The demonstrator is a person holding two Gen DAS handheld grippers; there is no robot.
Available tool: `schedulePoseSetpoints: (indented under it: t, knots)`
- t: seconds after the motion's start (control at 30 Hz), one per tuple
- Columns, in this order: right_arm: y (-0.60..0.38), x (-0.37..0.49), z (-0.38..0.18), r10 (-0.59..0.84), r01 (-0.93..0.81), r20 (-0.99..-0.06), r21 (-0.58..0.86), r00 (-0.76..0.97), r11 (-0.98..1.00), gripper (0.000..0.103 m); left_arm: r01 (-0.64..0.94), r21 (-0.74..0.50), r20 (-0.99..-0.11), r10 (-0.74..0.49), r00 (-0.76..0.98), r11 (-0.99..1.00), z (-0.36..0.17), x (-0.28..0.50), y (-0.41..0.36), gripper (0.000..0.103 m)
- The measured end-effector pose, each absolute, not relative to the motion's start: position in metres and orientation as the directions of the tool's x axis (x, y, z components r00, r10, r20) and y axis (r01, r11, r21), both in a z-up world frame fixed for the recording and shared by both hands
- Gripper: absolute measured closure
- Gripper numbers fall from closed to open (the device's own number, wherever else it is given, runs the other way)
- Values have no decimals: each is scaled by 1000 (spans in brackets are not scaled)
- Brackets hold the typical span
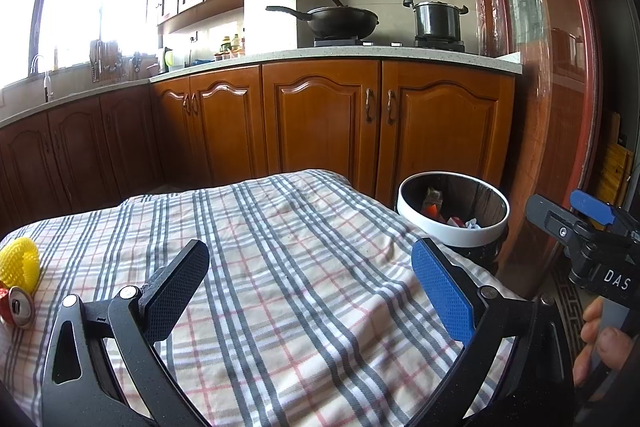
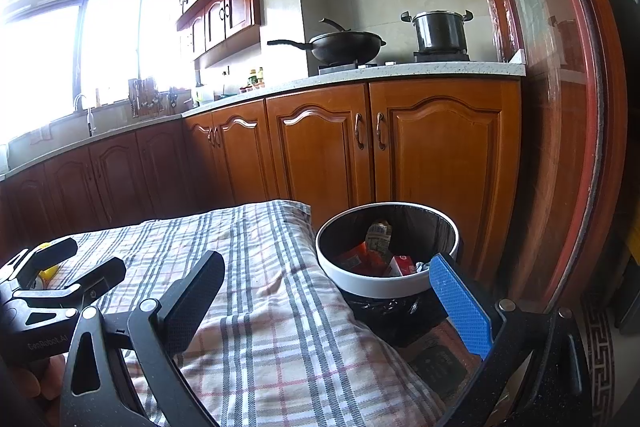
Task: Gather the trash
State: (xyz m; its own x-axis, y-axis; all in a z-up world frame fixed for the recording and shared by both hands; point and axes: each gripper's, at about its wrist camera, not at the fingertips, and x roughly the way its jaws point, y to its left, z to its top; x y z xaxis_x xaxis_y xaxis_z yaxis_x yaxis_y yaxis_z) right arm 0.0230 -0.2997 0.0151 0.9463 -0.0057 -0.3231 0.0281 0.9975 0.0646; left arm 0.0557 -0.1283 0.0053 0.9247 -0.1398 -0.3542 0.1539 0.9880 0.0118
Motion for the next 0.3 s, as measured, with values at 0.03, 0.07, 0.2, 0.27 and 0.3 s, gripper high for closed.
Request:
schedulePoseSetpoints:
  t: [0.03,0.07,0.2,0.27,0.3]
  knots:
    - [-300,24,15,-4,27,-325,67,946,997,0,153,11,-356,-139,924,988,4,57,-128,0]
    - [-299,24,15,-3,27,-326,68,945,997,0,152,10,-358,-138,923,988,4,57,-127,0]
    - [-298,26,15,-1,27,-330,74,944,997,0,154,1,-373,-143,917,988,2,61,-124,0]
    - [-297,29,14,3,25,-337,77,941,997,0,157,-6,-379,-148,914,988,1,63,-122,0]
    - [-296,29,14,5,23,-340,78,940,997,0,159,-12,-382,-151,912,987,1,63,-121,0]
